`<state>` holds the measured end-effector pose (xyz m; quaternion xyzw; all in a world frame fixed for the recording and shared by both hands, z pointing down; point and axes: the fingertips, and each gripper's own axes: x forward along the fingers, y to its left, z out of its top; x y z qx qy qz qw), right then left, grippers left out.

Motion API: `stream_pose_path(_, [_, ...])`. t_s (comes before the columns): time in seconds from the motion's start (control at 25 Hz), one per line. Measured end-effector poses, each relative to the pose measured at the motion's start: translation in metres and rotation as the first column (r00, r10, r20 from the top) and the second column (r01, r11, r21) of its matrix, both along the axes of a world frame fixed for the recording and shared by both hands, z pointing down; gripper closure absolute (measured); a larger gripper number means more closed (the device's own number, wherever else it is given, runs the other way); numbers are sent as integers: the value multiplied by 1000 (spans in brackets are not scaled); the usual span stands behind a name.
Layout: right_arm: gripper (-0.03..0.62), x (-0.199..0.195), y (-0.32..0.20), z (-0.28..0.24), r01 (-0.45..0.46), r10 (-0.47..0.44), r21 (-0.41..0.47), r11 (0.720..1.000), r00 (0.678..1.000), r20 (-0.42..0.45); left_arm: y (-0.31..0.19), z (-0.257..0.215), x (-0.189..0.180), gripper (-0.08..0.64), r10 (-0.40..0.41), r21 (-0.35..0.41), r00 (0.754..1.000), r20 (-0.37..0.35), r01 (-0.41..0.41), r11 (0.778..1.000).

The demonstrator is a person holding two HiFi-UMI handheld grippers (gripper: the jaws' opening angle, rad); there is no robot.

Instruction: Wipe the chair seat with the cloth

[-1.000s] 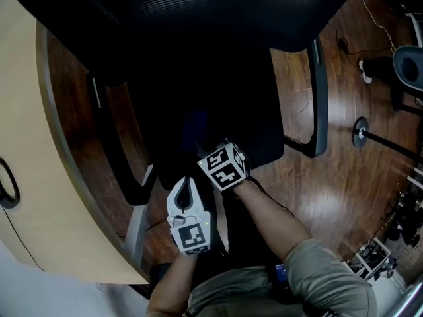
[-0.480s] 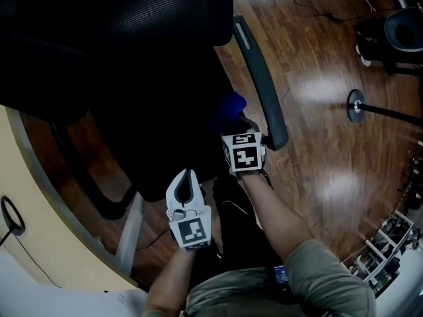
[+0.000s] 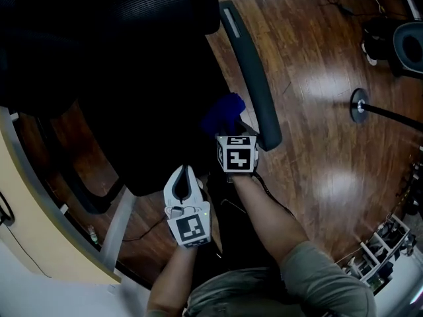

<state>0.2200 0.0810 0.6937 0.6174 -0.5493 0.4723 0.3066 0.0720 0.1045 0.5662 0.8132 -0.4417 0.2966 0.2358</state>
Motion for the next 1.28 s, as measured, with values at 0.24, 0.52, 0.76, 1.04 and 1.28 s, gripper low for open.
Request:
stream_pose_path(0.24, [494, 1, -3, -13, 8, -6, 45, 999, 999, -44, -1, 5, -31, 555, -68, 20, 998, -2, 68, 998])
stream_pose_path(0.52, [492, -98, -25, -59, 234, -235, 155, 960, 972, -10, -6, -12, -137, 555, -268, 47, 962, 51, 266, 963])
stream_pose_path(0.76, [492, -256, -24, -72, 585, -614, 248, 772, 787, 55, 13, -12, -212, 555, -404, 59, 911, 82, 400, 914])
stream_pose_path(1.04, [492, -378, 39, -46, 837, -868, 227, 497, 481, 125, 56, 4, -263, 555, -491, 33, 864, 113, 491, 871])
stream_pose_path(1.28, [492, -377, 51, -27, 838, -861, 199, 508, 488, 145, 67, 19, -269, 555, -483, 19, 867, 122, 484, 875])
